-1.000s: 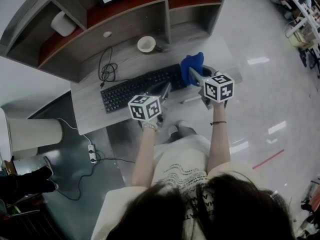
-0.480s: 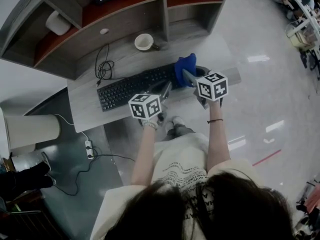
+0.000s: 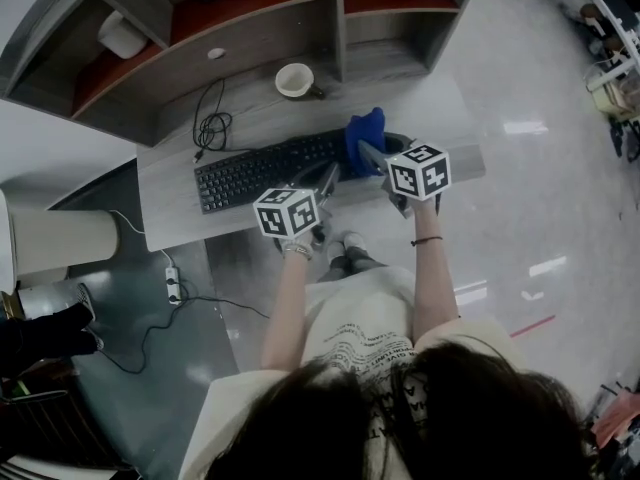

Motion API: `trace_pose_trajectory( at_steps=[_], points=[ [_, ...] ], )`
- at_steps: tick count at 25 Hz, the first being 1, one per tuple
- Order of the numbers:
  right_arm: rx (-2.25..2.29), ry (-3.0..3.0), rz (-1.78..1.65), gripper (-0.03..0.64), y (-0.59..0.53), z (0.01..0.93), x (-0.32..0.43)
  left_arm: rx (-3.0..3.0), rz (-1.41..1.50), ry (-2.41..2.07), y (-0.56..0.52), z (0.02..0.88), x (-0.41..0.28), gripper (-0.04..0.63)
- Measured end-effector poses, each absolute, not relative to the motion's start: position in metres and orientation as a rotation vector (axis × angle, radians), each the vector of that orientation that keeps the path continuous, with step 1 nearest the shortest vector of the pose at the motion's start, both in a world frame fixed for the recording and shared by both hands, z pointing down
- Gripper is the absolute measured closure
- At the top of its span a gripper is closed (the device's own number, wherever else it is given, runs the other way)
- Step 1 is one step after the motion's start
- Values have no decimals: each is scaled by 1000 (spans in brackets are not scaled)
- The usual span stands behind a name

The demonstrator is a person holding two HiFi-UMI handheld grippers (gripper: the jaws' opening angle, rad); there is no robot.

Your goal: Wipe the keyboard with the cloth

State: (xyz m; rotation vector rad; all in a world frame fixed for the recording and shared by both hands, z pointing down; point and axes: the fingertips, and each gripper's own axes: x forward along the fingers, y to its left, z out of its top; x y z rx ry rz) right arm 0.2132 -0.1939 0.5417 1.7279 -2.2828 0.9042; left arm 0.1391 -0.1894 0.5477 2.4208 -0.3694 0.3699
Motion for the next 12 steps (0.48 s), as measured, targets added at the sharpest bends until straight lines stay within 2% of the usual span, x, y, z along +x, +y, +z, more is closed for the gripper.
trace_pose_trajectory(
  at_steps=[12],
  points=[
    [1600, -2359, 929, 558, -207, 550, 200, 2404, 363, -455, -196, 553, 132, 591]
  ],
)
